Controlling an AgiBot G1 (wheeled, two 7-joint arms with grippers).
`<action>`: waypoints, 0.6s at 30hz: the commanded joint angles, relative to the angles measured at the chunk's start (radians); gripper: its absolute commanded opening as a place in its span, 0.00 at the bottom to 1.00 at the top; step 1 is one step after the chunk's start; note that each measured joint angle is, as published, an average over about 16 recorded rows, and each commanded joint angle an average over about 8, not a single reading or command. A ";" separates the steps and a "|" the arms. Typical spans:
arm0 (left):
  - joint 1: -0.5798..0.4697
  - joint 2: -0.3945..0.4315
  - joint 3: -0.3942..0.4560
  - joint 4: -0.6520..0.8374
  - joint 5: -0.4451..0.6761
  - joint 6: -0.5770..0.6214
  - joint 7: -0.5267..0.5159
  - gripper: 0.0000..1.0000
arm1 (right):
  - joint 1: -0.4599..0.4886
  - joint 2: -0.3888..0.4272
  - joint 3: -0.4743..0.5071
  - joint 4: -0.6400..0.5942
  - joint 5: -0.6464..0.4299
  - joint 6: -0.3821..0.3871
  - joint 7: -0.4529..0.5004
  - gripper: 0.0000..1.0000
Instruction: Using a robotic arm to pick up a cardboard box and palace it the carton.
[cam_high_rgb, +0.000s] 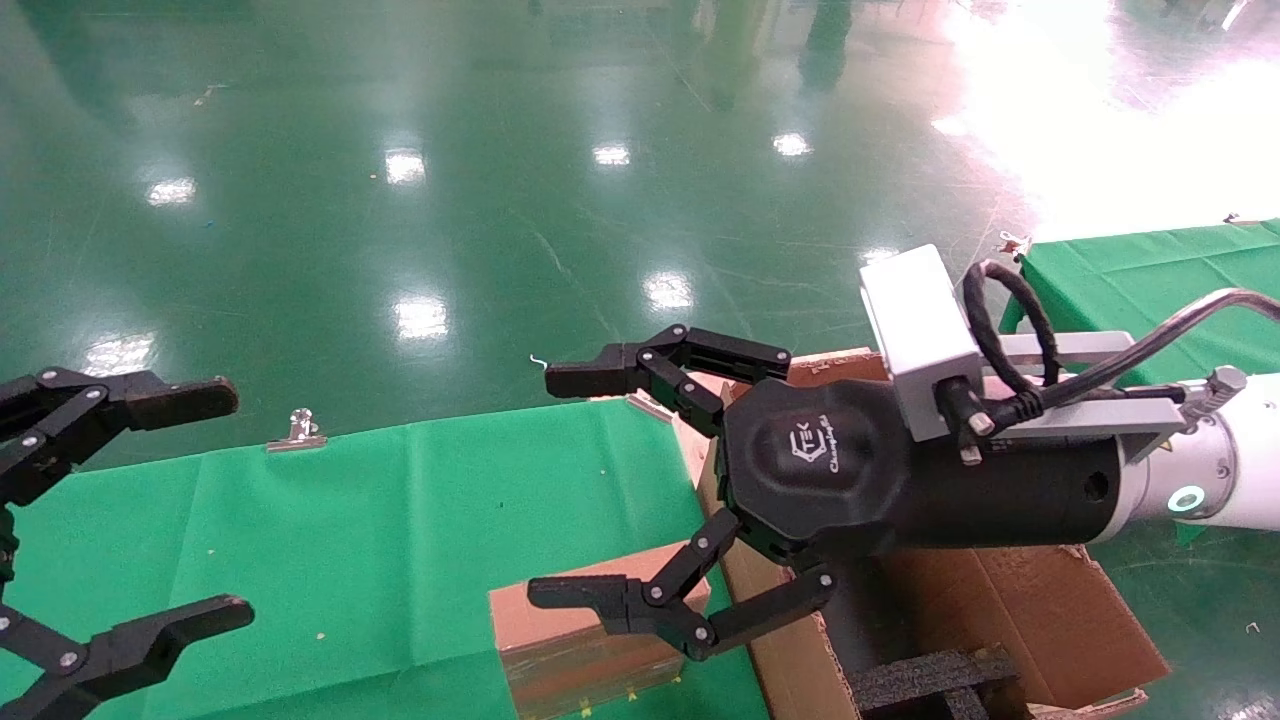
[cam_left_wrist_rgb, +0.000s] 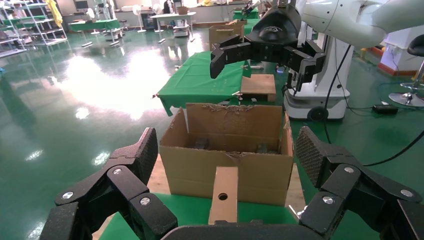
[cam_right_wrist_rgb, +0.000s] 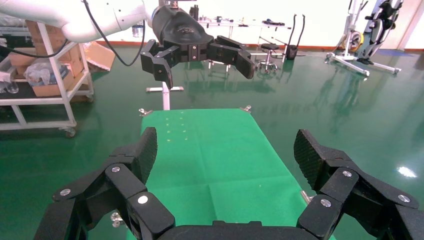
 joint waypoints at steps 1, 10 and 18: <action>0.000 0.000 0.000 0.000 0.000 0.000 0.000 1.00 | 0.000 0.000 0.000 0.000 0.000 0.000 0.000 1.00; 0.000 0.000 0.000 0.000 0.000 0.000 0.000 1.00 | 0.000 0.000 0.000 0.000 0.000 0.000 0.000 1.00; 0.000 0.000 0.000 0.000 0.000 0.000 0.000 0.31 | 0.000 0.000 0.000 0.000 0.000 0.000 0.000 1.00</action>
